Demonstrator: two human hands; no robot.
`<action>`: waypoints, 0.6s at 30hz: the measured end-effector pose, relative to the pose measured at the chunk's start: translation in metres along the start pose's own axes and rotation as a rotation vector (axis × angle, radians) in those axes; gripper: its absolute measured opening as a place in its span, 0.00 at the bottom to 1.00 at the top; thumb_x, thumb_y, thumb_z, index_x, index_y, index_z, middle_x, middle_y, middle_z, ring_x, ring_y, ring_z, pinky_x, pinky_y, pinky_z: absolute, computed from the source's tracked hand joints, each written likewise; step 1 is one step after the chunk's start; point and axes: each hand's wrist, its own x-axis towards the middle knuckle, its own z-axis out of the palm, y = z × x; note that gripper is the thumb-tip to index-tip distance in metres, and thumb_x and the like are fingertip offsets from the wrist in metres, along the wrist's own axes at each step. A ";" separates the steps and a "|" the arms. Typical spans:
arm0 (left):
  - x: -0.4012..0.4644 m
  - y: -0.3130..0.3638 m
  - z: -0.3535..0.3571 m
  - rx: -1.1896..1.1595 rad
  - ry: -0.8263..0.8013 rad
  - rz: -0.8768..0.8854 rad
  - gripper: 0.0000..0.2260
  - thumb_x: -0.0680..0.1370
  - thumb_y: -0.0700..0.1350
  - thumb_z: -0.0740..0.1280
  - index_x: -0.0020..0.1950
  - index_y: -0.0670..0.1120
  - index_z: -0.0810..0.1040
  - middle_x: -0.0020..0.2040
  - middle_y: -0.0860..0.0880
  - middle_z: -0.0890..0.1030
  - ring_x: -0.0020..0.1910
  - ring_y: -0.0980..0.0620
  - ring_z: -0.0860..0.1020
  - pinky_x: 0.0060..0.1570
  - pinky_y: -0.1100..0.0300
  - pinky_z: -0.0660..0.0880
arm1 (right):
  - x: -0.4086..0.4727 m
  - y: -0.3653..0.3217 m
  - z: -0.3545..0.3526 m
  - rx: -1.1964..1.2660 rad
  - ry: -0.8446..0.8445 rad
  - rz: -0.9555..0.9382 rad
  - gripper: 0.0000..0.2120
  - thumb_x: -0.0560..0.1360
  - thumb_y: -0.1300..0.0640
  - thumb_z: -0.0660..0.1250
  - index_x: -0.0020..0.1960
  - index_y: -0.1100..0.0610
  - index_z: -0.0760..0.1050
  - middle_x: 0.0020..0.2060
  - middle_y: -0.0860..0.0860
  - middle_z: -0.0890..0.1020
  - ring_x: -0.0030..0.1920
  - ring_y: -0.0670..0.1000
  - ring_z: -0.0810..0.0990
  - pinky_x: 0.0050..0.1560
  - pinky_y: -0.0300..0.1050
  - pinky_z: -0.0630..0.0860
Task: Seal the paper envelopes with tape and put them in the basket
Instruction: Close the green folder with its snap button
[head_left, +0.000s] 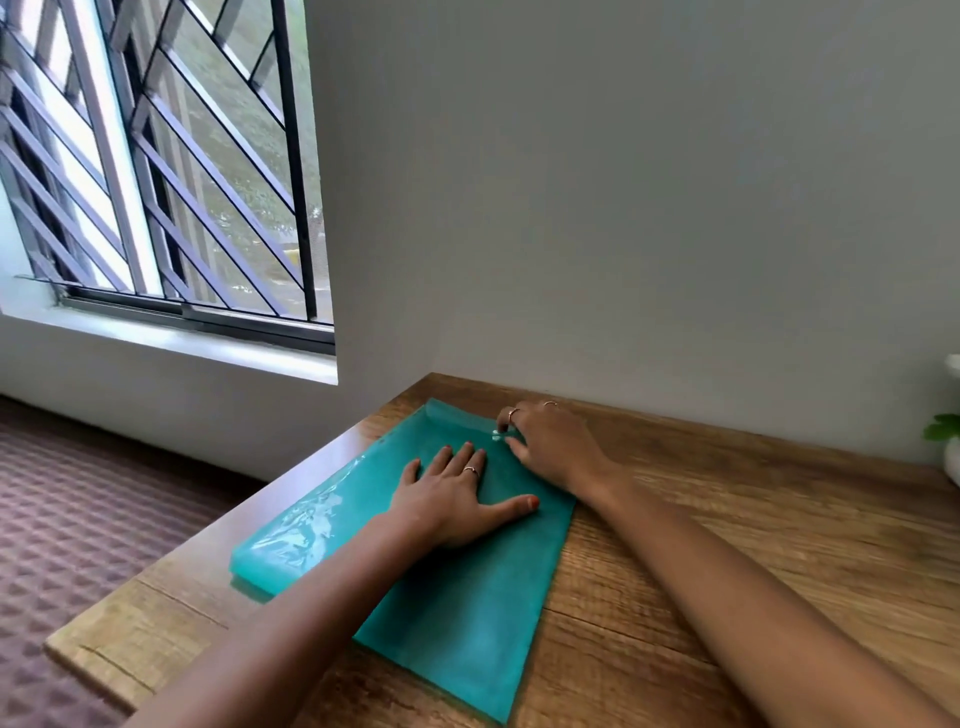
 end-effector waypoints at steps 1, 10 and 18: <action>-0.001 0.001 0.001 0.004 0.010 -0.010 0.45 0.68 0.77 0.47 0.77 0.51 0.46 0.78 0.54 0.46 0.76 0.53 0.44 0.73 0.47 0.41 | 0.000 -0.001 0.002 -0.007 0.008 0.002 0.13 0.78 0.52 0.60 0.60 0.52 0.74 0.57 0.50 0.79 0.59 0.53 0.75 0.57 0.48 0.71; -0.003 0.001 0.005 -0.001 0.061 -0.025 0.46 0.67 0.77 0.46 0.77 0.52 0.48 0.78 0.55 0.48 0.76 0.54 0.45 0.73 0.47 0.42 | -0.003 -0.004 0.007 -0.008 0.015 0.010 0.14 0.79 0.53 0.58 0.62 0.51 0.76 0.57 0.48 0.78 0.58 0.54 0.75 0.58 0.49 0.71; -0.001 0.001 0.005 0.016 0.053 -0.024 0.46 0.67 0.78 0.46 0.77 0.52 0.47 0.78 0.54 0.48 0.76 0.53 0.45 0.73 0.47 0.43 | 0.000 -0.006 0.008 -0.080 -0.023 -0.046 0.14 0.79 0.58 0.56 0.63 0.52 0.74 0.59 0.49 0.75 0.59 0.55 0.73 0.57 0.50 0.69</action>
